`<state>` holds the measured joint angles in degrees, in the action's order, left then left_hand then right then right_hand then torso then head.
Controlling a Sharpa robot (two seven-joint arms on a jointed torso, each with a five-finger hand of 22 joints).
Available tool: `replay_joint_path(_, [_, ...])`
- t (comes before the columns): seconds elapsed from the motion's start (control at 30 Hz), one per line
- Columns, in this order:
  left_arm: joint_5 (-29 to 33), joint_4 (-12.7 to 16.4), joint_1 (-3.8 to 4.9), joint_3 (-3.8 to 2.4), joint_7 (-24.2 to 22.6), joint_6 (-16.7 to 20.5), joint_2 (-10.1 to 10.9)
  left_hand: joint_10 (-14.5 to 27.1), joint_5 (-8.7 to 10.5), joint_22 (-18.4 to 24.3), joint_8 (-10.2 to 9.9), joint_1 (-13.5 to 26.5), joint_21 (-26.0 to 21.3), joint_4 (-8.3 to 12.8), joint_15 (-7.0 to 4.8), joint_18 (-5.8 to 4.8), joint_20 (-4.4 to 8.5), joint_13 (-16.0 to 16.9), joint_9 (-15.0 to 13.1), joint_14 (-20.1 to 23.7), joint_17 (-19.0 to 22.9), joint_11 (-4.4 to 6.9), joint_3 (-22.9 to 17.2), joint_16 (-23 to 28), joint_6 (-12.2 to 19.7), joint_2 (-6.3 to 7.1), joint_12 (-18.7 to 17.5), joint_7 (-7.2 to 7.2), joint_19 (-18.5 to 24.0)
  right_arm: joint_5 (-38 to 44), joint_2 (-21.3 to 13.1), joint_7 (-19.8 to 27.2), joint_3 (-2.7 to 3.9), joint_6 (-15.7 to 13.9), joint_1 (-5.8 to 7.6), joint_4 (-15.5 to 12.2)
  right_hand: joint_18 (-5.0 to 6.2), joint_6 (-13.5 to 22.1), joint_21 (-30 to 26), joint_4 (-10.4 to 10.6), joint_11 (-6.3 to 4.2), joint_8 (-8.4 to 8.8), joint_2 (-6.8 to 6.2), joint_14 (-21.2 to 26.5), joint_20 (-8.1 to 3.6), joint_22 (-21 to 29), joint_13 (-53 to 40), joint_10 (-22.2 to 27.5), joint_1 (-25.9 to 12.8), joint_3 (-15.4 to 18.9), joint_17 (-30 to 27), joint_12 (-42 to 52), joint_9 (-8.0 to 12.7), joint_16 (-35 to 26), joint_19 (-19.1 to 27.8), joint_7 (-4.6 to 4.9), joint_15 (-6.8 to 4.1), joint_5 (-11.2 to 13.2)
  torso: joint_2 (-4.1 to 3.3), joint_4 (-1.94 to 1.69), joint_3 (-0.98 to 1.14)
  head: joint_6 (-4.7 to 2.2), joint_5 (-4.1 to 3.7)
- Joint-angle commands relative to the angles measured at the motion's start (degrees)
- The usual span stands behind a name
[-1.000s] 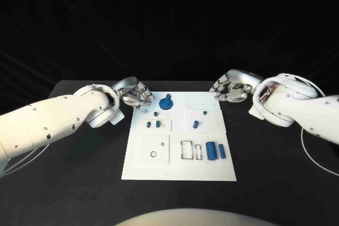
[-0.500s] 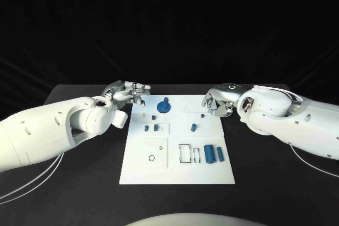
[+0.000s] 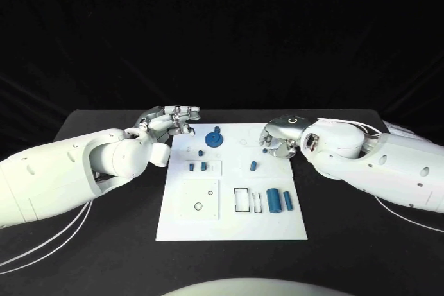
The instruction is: Assemble the parts on the task board
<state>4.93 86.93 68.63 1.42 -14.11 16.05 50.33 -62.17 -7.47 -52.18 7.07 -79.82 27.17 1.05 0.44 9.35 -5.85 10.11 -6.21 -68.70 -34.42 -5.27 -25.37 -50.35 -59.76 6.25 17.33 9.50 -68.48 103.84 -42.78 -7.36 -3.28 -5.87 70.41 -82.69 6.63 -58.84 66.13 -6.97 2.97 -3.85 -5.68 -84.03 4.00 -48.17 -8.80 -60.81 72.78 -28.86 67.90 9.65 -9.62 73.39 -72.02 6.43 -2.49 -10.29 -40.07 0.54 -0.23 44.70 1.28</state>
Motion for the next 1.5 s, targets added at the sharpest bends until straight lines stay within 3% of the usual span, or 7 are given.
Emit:
replay_joint_path(0.03, [1.42,0.26,-0.03,-0.04,-1.95,-0.62,0.08,0.41,0.02,0.09,0.26,0.50,-0.42,0.01,0.12,1.07,-0.32,0.10,0.07,0.45,0.10,-0.09,0.48,0.39,0.47,-0.22,0.44,0.05,0.22,1.82,0.44,-0.11,-0.01,1.56,-0.23,0.59,1.04,-0.43,-0.34,0.28,0.01,0.06,-0.12,-2.26,-0.51,0.07,0.52,-0.54,-0.17,-0.08,-0.12,-0.35,0.06,-0.24,-0.10,-0.17,-0.32,0.65,-0.01,-0.02,0.04,0.11,0.00])
replay_joint_path(0.6, [0.63,1.11,-0.03,-0.04,-2.08,-1.37,0.28,0.77,0.03,0.36,0.38,0.62,-0.71,-0.03,0.17,1.06,-0.37,0.19,0.10,0.50,0.26,-0.14,0.87,0.36,0.65,-0.29,0.82,0.09,0.14,1.92,2.31,0.55,-0.01,2.28,-1.45,2.87,1.04,-2.22,-0.48,0.64,-0.15,-0.37,0.68,-2.32,-0.63,0.09,1.87,-2.38,0.04,-0.39,-0.11,-0.05,-0.10,-0.27,-0.25,-0.22,-0.46,1.32,0.04,0.05,0.11,0.74,0.49])
replay_joint_path(0.9, [0.27,1.29,-0.03,-0.04,-1.76,-1.69,0.27,1.01,0.00,0.49,0.43,0.56,-0.85,0.03,0.19,1.07,-0.38,0.23,0.13,0.54,0.35,-0.16,1.00,0.35,0.78,-0.37,1.01,0.12,0.09,2.08,3.04,0.70,-0.01,2.07,-1.95,3.54,0.98,-4.96,-0.39,0.58,-0.41,-1.24,1.70,-2.43,-0.67,-0.19,2.50,-5.72,0.79,-0.14,0.09,0.90,-0.60,-0.12,-0.56,-0.34,-0.49,3.25,0.05,0.02,0.08,0.91,0.50])
replay_joint_path(1.17, [0.03,1.27,-0.02,-0.04,-1.73,-1.96,0.15,1.30,-0.01,0.61,0.47,0.53,-0.99,0.09,0.22,1.07,-0.40,0.25,0.16,0.62,0.44,-0.22,1.16,0.35,0.93,-0.37,1.15,0.16,0.07,3.88,3.56,-0.50,-0.01,0.13,-2.36,3.97,0.85,-7.53,0.11,-0.61,-0.95,-2.37,3.17,-2.54,-0.81,-1.04,2.50,-8.88,2.72,-0.55,0.33,1.76,-1.29,0.11,-1.10,-0.66,-0.68,6.94,0.10,0.05,0.06,1.13,0.58])
replay_joint_path(1.5, [-0.46,1.25,-0.02,-0.04,-1.58,-2.25,0.01,1.30,-0.01,0.61,0.47,0.53,-0.99,0.09,0.22,1.07,-0.40,0.25,0.16,0.62,0.44,-0.22,1.16,0.35,0.93,-0.37,1.15,0.16,0.07,5.10,2.98,-1.55,0.00,-4.63,-2.65,2.78,0.77,-8.01,0.42,-1.00,-1.07,-2.60,3.25,-2.49,-0.90,-1.52,2.46,-9.53,3.00,-0.60,-0.19,1.87,-1.45,-0.25,-1.35,-0.72,-0.74,7.28,0.10,0.07,0.08,1.13,0.56])
